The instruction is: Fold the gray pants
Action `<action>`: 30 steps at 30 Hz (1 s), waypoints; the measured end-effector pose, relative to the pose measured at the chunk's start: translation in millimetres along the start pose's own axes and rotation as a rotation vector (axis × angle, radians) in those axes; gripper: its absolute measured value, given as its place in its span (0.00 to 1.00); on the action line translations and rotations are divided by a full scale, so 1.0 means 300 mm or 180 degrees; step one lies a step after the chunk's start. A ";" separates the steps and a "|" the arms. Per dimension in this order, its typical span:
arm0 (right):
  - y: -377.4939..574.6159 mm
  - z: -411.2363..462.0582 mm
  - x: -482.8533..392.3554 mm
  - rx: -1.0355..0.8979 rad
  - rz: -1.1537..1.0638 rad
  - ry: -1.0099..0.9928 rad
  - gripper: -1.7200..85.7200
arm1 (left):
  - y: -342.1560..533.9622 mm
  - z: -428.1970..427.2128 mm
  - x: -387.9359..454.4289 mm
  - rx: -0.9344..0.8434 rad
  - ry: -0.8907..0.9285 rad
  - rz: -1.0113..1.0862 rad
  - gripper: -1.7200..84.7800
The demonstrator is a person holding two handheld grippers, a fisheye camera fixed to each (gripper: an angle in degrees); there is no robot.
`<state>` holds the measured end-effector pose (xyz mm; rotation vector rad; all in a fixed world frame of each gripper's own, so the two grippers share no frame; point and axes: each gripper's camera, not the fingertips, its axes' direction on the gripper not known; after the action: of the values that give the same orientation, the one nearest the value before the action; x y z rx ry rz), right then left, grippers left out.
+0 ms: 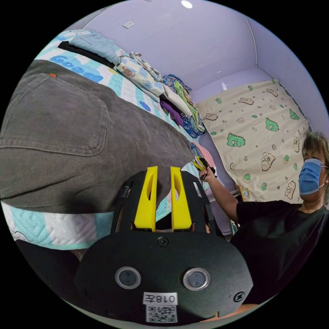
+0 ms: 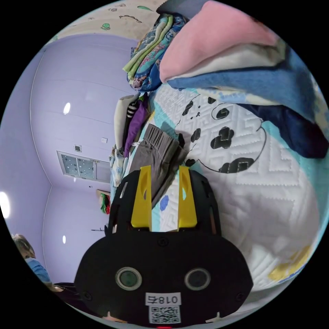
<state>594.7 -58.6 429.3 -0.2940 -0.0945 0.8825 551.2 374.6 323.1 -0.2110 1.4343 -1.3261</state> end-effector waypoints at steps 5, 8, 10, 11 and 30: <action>-0.021 0.022 0.027 0.0066 0.0179 0.0014 0.15 | 0.021 -0.043 -0.029 0.0111 -0.0042 -0.0018 0.09; -0.012 0.003 0.053 0.0027 0.0401 -0.0080 0.15 | 0.041 -0.085 -0.046 0.0198 -0.0085 -0.0034 0.09; 0.007 -0.018 0.058 0.0069 0.0457 -0.0029 0.15 | 0.057 -0.121 -0.054 0.0279 -0.0108 -0.0031 0.09; 0.019 -0.019 0.057 0.0044 0.0428 0.0058 0.15 | 0.070 -0.146 -0.063 0.0327 -0.0127 -0.0036 0.09; 0.158 0.186 0.173 0.0131 0.0403 -0.0315 0.13 | 0.245 -0.298 -0.240 0.0696 -0.0153 -0.0234 0.09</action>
<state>581.1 21.9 466.8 -0.2197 -0.1506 1.0235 546.2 505.4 284.8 -0.1510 1.2408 -1.5165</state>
